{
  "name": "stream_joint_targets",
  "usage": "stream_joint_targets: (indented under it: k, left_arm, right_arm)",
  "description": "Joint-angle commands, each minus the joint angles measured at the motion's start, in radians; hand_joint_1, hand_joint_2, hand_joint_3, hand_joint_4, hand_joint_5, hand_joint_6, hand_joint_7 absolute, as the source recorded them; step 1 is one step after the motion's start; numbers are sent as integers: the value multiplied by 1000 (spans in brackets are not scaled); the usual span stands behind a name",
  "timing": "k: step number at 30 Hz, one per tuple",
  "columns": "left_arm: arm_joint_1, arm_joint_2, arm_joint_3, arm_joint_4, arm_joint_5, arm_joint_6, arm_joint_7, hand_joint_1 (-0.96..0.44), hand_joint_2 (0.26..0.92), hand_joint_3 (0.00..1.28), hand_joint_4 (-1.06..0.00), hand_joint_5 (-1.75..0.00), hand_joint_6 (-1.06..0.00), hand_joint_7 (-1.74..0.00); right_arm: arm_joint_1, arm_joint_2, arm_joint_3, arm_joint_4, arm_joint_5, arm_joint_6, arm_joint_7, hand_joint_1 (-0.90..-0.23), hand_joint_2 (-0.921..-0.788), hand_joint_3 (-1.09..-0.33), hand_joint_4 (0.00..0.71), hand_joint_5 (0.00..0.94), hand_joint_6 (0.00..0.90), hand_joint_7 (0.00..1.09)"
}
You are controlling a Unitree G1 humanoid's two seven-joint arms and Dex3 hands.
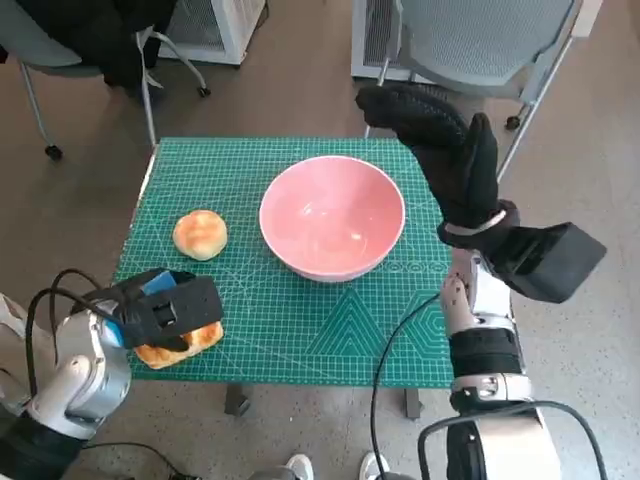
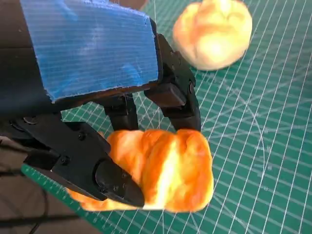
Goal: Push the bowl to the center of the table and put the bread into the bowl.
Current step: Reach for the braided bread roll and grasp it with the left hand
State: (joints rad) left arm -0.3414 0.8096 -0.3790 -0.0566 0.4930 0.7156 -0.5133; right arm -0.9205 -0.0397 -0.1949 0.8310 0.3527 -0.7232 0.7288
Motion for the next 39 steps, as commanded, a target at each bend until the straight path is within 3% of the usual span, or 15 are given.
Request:
stream_joint_targets:
  k: [1, 39]
  left_arm:
    - [33, -21, 17, 20, 9, -7, 10, 1, 903, 39, -773, -1000, -683, -1187]
    - [47, -20, 119, -109, 13, -29, -23, 1, 908, 35, -761, -1105, -684, -1091]
  right_arm:
    - [24, -5, -1, 8, 7, 12, 9, -751, -921, -852, 34, 0, -1, 224]
    - [21, -4, -4, 22, 6, 10, 14, -751, -921, -851, 32, 0, -1, 227]
